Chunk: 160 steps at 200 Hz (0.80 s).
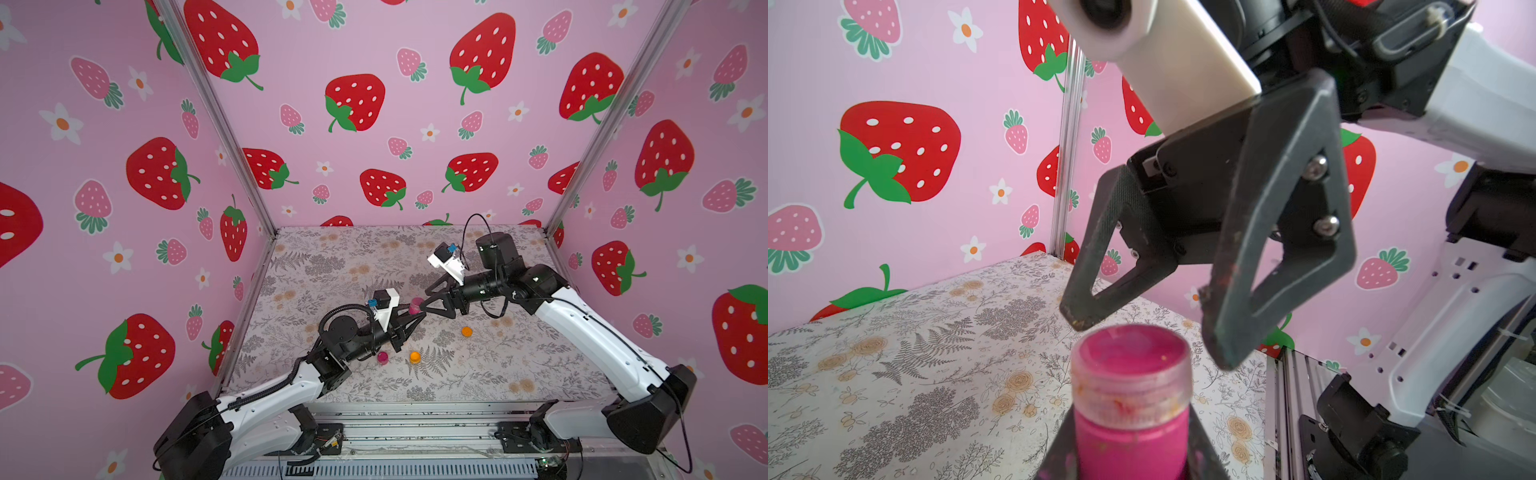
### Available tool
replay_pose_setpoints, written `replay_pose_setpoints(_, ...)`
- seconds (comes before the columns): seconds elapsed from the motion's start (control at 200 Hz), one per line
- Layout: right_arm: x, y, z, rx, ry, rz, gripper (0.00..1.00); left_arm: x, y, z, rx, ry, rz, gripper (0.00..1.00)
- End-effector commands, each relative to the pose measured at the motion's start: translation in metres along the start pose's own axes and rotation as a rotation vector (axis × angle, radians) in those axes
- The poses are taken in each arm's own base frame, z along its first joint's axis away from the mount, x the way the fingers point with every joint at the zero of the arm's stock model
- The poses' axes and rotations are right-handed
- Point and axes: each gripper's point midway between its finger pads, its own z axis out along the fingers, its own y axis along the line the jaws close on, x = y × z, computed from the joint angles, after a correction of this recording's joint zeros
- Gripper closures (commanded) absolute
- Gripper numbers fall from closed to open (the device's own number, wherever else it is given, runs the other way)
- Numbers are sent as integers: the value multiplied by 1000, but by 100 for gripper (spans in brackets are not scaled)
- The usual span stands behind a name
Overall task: Close the paint jar lid
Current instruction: Screw the lid onto the paint jar.
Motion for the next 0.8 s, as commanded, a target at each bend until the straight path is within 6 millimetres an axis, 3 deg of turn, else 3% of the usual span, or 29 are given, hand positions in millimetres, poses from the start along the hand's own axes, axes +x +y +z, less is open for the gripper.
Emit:
replay_pose_setpoints(0.0,-2,17,0,-64,-8,-53,34,-17,-8,-1,37,-55,13,79)
replay_pose_setpoints(0.37,-4,16,9,-67,4,-47,47,-15,-8,2,41,-46,11,79)
replay_pose_setpoints(0.53,-2,16,14,-65,15,-45,65,-15,-7,2,36,-48,14,79)
replay_pose_setpoints(0.675,3,16,23,-57,31,-27,74,-20,-5,3,23,-58,28,79)
replay_pose_setpoints(0.795,3,9,35,3,9,22,85,-30,10,5,-65,-93,59,79)
